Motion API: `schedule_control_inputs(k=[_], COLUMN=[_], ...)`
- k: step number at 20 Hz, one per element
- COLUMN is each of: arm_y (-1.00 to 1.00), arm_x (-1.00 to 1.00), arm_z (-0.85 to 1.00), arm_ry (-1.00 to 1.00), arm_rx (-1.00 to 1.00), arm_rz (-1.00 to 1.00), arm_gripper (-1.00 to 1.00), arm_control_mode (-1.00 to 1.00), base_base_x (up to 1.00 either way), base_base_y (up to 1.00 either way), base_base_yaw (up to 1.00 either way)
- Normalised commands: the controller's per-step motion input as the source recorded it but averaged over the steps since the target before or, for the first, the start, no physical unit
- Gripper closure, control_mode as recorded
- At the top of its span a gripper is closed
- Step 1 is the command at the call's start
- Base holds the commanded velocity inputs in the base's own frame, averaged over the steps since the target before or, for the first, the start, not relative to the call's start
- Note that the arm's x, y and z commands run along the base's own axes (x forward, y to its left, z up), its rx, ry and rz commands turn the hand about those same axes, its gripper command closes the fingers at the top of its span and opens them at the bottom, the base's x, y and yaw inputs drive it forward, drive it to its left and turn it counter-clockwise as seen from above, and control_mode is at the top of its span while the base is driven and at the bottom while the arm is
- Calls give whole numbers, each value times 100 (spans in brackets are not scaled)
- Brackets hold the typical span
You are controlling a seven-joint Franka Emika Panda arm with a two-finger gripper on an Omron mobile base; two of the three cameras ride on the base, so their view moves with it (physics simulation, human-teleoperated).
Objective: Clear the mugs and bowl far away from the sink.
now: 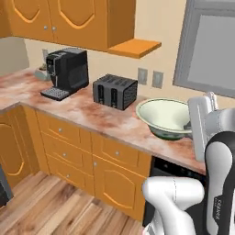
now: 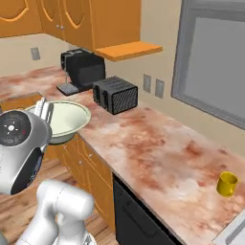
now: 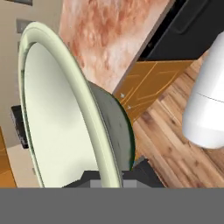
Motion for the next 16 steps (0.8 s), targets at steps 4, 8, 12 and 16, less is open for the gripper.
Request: schedule_control_inputs(k=[4, 8, 12, 16], arm_y=[0, 0, 0, 0], arm_x=[0, 0, 0, 0], arm_z=[0, 0, 0, 0], arm_ry=[0, 0, 0, 0], arm_rx=[0, 0, 0, 0], arm_rz=[0, 0, 0, 0], arm_gripper=[100, 100, 100, 100], arm_control_mode=[100, 100, 100, 100], base_base_x=[0, 0, 0, 0], base_base_y=[0, 0, 0, 0], base_base_yaw=[100, 100, 100, 100])
